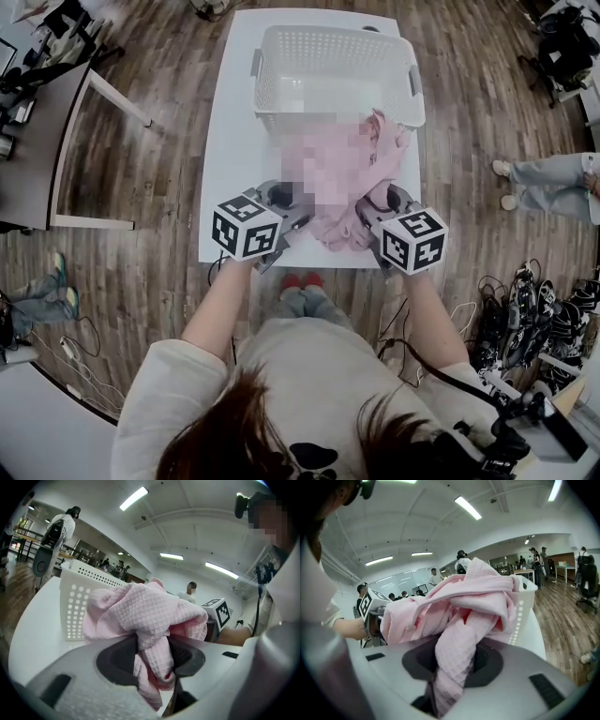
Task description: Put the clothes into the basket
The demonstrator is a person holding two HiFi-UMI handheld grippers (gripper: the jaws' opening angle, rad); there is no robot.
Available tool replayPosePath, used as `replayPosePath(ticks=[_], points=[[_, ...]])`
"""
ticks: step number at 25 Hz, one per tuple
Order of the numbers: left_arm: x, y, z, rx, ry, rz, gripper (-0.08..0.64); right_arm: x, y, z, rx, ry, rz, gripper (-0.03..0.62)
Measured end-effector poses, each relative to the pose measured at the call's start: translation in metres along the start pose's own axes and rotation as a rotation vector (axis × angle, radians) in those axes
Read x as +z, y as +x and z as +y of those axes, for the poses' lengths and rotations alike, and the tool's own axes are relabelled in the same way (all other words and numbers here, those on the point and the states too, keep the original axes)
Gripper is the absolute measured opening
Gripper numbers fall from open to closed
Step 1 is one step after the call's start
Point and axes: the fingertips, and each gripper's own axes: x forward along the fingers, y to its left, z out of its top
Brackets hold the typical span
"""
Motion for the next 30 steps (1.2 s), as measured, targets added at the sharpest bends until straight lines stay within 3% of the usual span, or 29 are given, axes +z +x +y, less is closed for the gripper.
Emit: replayPosePath(ticks=[6,19,25,30], points=[[0.056,-0.022,-0.025,0.01,0.109,-0.094,0.178,0.061,-0.027,0.017,-0.015,-0.113,-0.087,0.115],[0.198,-0.053,-0.056,0.095,0.45,-0.254,0.178,0.207,-0.059,0.026,-0.063,-0.31,-0.327,0.115],[0.245,-0.046,-0.039,0.118,0.509,-0.289,0.178,0.253,-0.047,0.009,-0.092,-0.349,-0.381,0.115],[0.263,-0.029,-0.008,0.148,0.534,-0.304,0.178,0.269,-0.021,-0.015,-0.124,-0.368,-0.39,0.115]])
